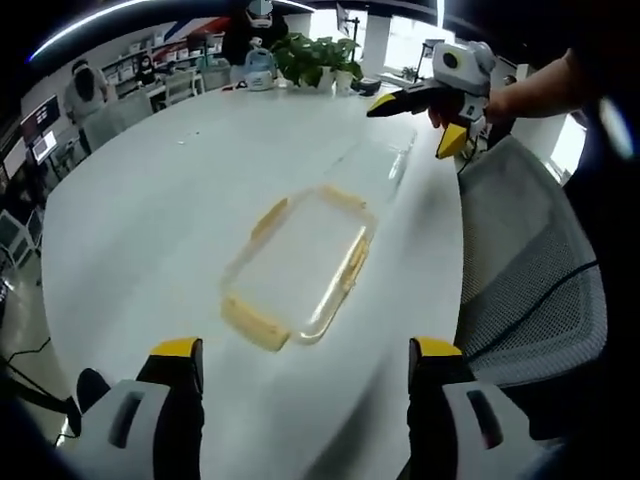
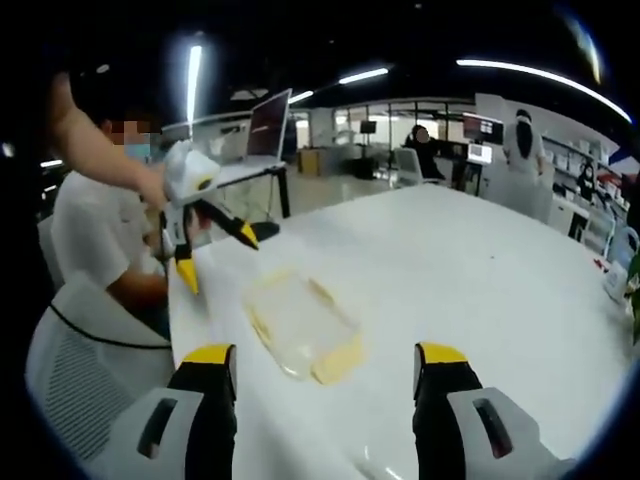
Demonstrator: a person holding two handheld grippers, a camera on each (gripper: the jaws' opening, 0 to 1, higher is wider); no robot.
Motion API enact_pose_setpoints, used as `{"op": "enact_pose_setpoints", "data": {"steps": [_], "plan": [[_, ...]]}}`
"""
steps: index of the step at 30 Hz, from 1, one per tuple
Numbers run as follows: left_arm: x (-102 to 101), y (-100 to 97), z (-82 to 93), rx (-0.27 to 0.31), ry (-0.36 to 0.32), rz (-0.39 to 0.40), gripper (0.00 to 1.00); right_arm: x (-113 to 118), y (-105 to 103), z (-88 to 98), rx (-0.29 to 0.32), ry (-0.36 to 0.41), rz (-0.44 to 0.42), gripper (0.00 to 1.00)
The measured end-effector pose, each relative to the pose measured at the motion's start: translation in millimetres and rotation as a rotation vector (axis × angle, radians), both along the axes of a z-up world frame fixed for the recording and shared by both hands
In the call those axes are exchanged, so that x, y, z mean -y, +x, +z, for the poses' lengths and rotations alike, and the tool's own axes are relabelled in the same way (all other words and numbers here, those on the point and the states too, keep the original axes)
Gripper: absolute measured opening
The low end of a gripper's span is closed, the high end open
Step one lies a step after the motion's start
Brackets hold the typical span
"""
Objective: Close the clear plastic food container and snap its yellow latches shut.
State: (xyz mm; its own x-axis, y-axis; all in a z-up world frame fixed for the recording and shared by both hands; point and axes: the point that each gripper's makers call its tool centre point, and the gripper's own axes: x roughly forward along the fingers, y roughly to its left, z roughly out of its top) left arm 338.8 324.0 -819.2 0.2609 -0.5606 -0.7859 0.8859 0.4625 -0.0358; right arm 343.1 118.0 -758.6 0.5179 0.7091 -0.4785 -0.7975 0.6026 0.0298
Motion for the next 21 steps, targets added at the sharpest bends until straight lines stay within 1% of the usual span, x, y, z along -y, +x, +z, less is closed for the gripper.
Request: {"op": "enact_pose_setpoints", "data": {"steps": [5, 8, 14, 17, 21], "plan": [[0.4, 4.8, -3.7, 0.002, 0.019, -0.047, 0.83, -1.9, 3.2, -8.1, -0.011, -0.028, 0.017, 0.71], [0.7, 9.2, -5.9, 0.006, 0.028, -0.068, 0.82, -1.8, 4.1, -14.1, -0.015, -0.065, 0.037, 0.70], [-1.1, 13.1, -11.6, 0.005, 0.052, -0.106, 0.80, -4.3, 8.5, -15.1, -0.021, -0.055, 0.043, 0.69], [-1.5, 14.4, -12.6, 0.004, 0.057, -0.117, 0.80, -4.4, 10.0, -20.4, -0.028, -0.074, 0.043, 0.70], [-4.3, 17.5, -15.7, 0.005, 0.073, -0.142, 0.80, -6.3, 10.0, -22.8, -0.034, -0.078, 0.048, 0.70]]}}
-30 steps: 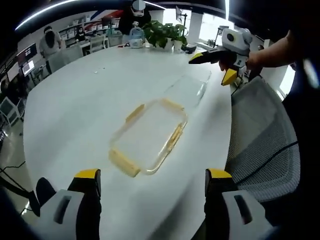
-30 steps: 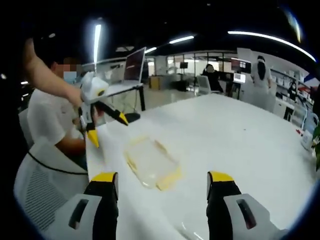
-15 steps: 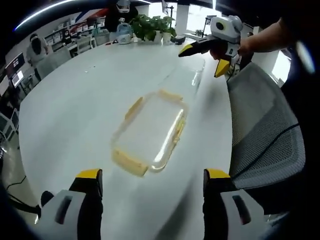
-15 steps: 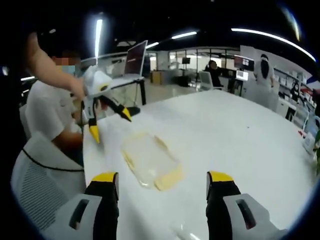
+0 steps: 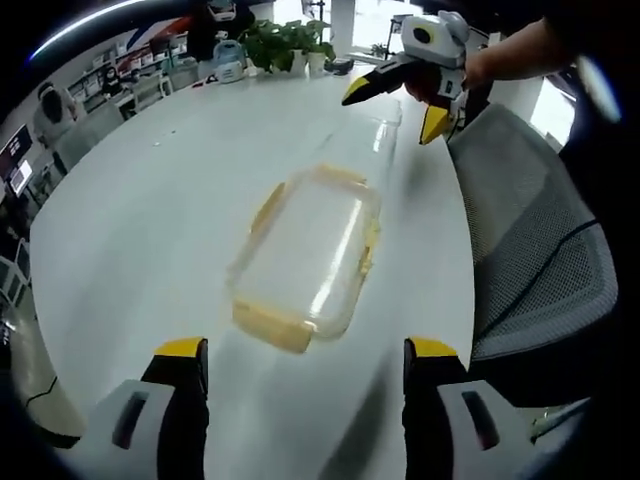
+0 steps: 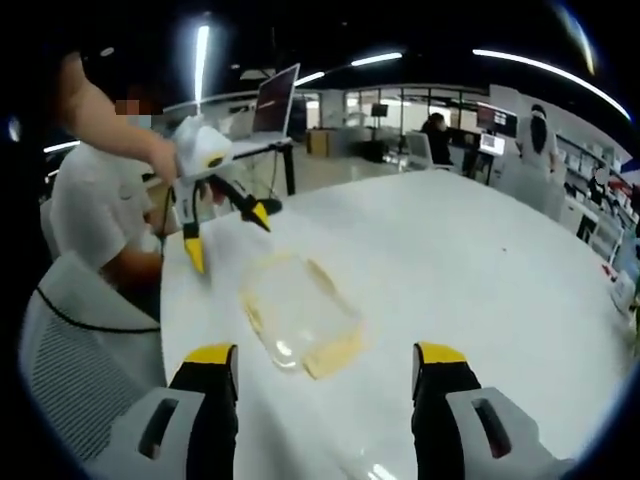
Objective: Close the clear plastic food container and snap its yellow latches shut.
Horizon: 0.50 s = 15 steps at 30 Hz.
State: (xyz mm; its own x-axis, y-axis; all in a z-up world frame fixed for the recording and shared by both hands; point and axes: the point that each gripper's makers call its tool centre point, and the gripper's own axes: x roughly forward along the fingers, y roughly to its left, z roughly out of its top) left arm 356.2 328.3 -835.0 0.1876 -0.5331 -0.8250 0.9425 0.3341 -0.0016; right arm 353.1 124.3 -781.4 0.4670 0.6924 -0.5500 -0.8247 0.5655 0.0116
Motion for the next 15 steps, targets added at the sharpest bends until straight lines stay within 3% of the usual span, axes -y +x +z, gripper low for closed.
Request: {"op": "enact_pose_setpoints", "data": {"steps": [7, 15], "plan": [[-5.9, 5.6, -6.6, 0.003, 0.037, -0.052, 0.79, -5.5, 3.6, -8.0, -0.008, -0.042, 0.046, 0.69], [-5.1, 8.6, -12.7, 0.008, 0.059, -0.114, 0.78, -10.3, 7.6, -29.0, -0.039, -0.169, 0.153, 0.66]]}}
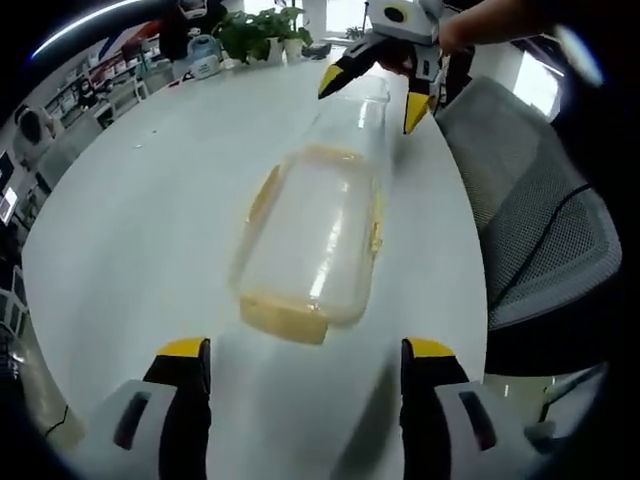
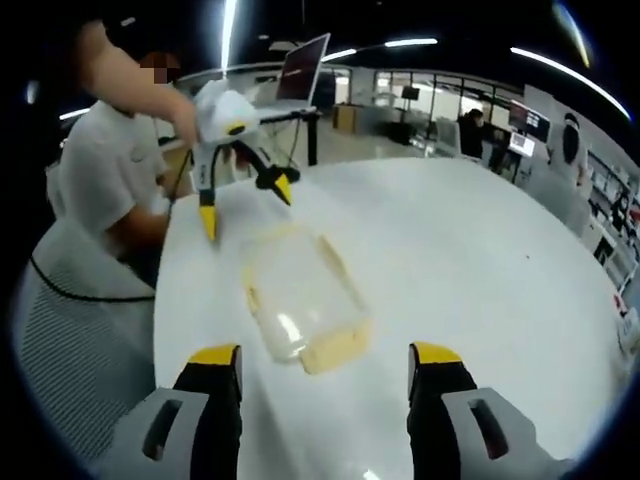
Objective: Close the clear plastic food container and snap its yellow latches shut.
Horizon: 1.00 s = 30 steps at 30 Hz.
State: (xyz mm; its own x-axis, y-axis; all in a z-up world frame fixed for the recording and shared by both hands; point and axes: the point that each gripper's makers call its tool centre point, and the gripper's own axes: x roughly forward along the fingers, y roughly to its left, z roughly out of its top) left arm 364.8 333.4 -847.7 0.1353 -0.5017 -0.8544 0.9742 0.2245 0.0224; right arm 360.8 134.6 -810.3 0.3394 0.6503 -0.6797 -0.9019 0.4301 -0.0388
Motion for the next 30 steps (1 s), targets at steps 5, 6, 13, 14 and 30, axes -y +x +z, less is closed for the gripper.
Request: {"op": "enact_pose_setpoints", "data": {"steps": [5, 6, 13, 14, 30], "plan": [[2.3, 2.0, -2.2, 0.001, 0.009, -0.032, 0.76, -3.3, 3.5, -5.6, -0.018, -0.018, 0.030, 0.65], [2.9, 1.5, -2.1, -0.001, 0.010, -0.036, 0.76, -4.1, 3.8, -5.8, -0.022, -0.018, 0.034, 0.65], [3.9, 1.4, -6.0, -0.005, 0.022, -0.071, 0.76, -10.5, -0.8, -14.6, -0.036, -0.067, 0.119, 0.66], [3.9, 1.6, -6.6, -0.005, 0.023, -0.075, 0.76, -9.6, -1.1, -17.2, -0.031, -0.093, 0.141, 0.66], [9.1, -0.6, -11.2, -0.006, 0.049, -0.117, 0.75, -9.6, 3.2, -34.4, -0.057, -0.179, 0.244, 0.59]]}}
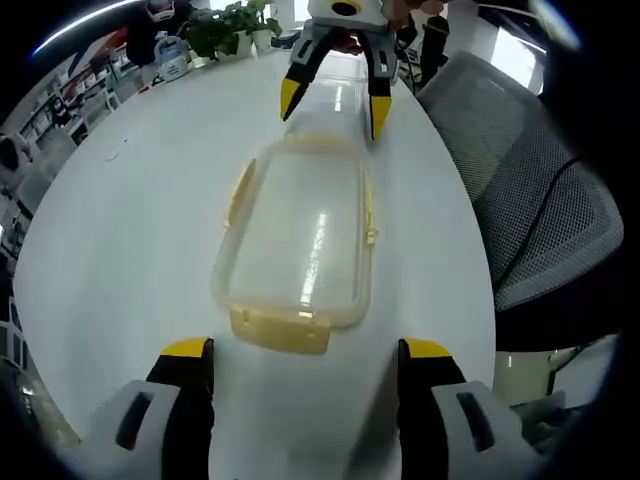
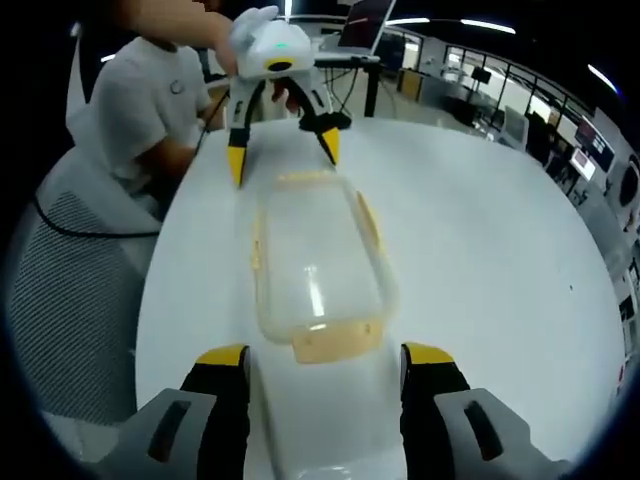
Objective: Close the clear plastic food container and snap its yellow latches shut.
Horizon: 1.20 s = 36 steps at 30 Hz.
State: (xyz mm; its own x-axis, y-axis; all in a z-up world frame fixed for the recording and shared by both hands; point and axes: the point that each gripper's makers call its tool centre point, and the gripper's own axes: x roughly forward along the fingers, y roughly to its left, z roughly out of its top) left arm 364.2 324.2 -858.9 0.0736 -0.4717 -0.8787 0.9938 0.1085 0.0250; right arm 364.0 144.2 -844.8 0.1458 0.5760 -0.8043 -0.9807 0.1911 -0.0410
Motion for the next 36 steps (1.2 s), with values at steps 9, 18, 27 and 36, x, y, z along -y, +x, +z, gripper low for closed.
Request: {"op": "enact_pose_setpoints", "data": {"steps": [9, 18, 27, 36], "plan": [[0.5, -0.3, -3.0, 0.003, 0.021, -0.039, 0.71, -0.8, 0.4, -7.0, -0.013, -0.035, 0.043, 0.56], [5.4, 2.8, -4.5, 0.003, 0.035, -0.077, 0.69, -4.5, 3.8, -10.5, -0.014, -0.052, 0.067, 0.54], [6.8, 4.5, -4.3, -0.017, 0.054, -0.128, 0.62, -7.1, 2.9, -16.9, -0.013, -0.079, 0.100, 0.51], [8.6, 8.5, -4.5, -0.017, 0.060, -0.127, 0.57, -12.2, 8.0, -17.2, -0.020, -0.060, 0.086, 0.48]]}}
